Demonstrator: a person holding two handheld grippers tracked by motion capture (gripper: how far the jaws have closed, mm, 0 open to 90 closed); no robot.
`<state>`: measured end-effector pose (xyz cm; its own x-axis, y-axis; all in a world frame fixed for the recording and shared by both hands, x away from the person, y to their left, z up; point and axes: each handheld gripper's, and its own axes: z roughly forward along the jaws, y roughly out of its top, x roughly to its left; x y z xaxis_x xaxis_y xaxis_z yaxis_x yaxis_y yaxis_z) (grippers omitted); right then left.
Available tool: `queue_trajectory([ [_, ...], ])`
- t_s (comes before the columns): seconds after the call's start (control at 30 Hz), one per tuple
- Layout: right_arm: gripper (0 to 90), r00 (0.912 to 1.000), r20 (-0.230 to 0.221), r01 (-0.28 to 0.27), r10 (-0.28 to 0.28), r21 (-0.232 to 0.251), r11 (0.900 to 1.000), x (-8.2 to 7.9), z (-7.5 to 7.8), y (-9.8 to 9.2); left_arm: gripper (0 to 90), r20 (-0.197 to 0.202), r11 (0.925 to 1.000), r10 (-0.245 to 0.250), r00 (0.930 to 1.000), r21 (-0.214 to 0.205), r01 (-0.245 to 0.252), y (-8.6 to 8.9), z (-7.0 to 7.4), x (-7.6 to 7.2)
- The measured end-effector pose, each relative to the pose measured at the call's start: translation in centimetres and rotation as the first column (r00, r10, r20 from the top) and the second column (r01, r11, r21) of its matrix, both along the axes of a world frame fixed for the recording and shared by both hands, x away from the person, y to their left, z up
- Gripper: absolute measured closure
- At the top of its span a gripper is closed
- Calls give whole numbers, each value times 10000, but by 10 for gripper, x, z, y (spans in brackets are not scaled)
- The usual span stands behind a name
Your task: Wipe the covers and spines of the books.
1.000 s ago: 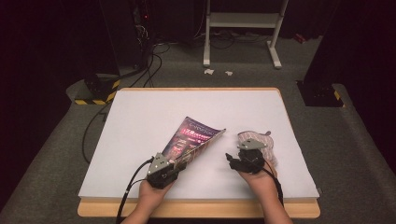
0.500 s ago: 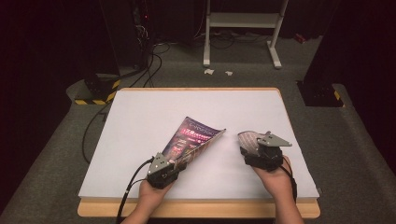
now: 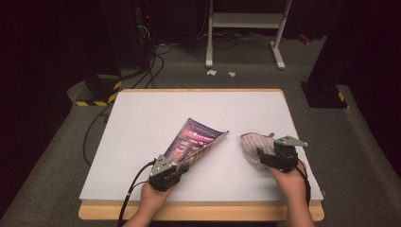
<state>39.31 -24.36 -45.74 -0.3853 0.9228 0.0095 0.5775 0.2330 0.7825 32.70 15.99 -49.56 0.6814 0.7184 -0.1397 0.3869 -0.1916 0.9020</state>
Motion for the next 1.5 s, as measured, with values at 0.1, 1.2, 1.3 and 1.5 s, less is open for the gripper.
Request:
queue_trajectory([
  [0.1,262,9991,-422,-21,16,-114,9999,5,-11,0,822,15,10000,-8,10000,6,8,0,0,0],
  [1.2,705,9940,742,-837,801,469,9954,-13,6,15,821,-28,9999,-72,10000,81,72,-1,-2,0],
  [1.3,704,9875,1134,-1165,1097,548,9917,-18,18,25,821,-42,9999,-77,10000,70,77,-1,-2,0],
  [1.5,704,9763,1581,-1581,1477,550,9859,-8,33,49,821,-52,9999,-100,9999,68,100,-1,-2,-1],
])
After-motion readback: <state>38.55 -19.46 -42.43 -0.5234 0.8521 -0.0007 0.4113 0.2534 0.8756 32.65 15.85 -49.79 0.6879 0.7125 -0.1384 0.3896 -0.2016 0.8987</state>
